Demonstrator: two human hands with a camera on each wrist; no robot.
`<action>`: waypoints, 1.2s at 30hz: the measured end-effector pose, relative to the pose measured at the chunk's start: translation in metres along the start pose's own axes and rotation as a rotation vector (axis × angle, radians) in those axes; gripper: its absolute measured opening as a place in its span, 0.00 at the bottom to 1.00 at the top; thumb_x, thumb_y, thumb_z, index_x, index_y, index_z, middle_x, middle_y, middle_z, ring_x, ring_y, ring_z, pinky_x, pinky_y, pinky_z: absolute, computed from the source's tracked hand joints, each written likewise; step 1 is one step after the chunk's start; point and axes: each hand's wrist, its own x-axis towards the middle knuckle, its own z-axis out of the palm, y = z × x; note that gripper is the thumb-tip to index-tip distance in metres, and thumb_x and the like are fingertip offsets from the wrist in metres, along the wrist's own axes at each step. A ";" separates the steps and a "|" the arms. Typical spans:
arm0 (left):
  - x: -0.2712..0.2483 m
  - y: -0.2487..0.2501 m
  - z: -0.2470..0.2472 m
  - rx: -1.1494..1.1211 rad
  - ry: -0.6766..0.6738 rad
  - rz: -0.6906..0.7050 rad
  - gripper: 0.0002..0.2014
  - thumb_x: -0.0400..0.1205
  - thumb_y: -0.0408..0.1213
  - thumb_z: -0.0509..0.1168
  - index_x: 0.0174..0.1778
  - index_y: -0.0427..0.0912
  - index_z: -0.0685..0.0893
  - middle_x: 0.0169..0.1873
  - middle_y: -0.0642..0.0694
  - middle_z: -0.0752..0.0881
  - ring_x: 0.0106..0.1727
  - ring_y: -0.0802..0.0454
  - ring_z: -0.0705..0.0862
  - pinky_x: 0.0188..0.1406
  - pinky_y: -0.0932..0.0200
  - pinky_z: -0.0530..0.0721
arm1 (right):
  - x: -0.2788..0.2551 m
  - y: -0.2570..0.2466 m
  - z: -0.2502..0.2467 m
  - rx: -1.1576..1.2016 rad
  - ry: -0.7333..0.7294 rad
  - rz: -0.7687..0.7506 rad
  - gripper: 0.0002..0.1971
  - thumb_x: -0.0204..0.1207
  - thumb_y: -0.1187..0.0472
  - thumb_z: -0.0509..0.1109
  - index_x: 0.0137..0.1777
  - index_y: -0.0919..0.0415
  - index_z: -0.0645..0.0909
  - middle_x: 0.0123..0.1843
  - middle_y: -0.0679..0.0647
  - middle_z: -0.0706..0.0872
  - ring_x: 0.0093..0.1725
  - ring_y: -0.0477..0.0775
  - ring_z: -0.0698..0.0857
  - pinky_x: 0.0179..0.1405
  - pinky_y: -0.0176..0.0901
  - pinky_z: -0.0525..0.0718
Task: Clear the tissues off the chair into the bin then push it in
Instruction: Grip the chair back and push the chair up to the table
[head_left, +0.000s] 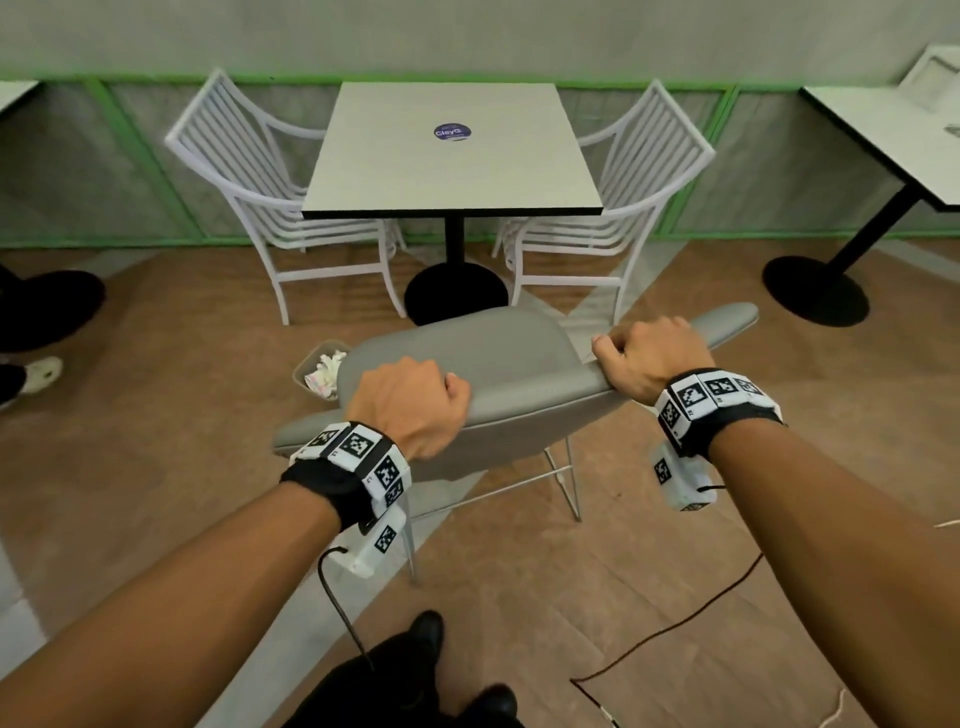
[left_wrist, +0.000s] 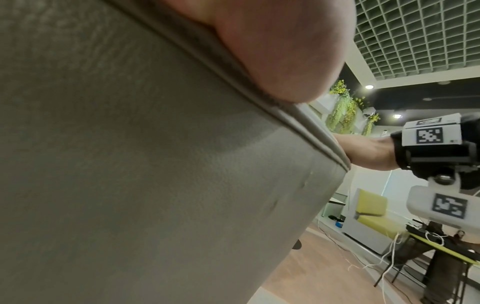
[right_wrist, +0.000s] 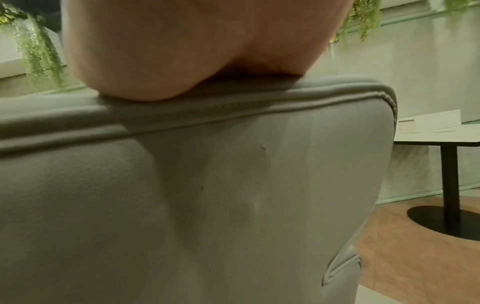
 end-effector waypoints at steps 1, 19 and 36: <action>0.001 -0.004 0.000 0.008 0.002 0.001 0.27 0.80 0.51 0.46 0.22 0.39 0.76 0.24 0.41 0.80 0.27 0.38 0.80 0.35 0.50 0.82 | -0.001 -0.004 -0.001 0.003 0.001 0.010 0.33 0.77 0.39 0.43 0.31 0.57 0.83 0.32 0.61 0.86 0.33 0.62 0.79 0.41 0.48 0.69; 0.000 -0.088 -0.001 0.174 0.111 -0.071 0.24 0.81 0.48 0.47 0.20 0.44 0.71 0.18 0.47 0.74 0.21 0.44 0.74 0.34 0.53 0.77 | -0.021 -0.036 -0.007 0.091 0.069 0.026 0.36 0.81 0.34 0.41 0.37 0.54 0.87 0.27 0.54 0.84 0.30 0.58 0.79 0.46 0.49 0.79; 0.080 -0.120 0.002 0.169 0.160 -0.058 0.18 0.74 0.48 0.49 0.23 0.43 0.73 0.20 0.47 0.75 0.23 0.42 0.75 0.24 0.57 0.69 | 0.048 -0.048 -0.010 0.083 0.056 0.143 0.27 0.77 0.44 0.49 0.23 0.58 0.76 0.20 0.51 0.77 0.21 0.54 0.76 0.26 0.40 0.77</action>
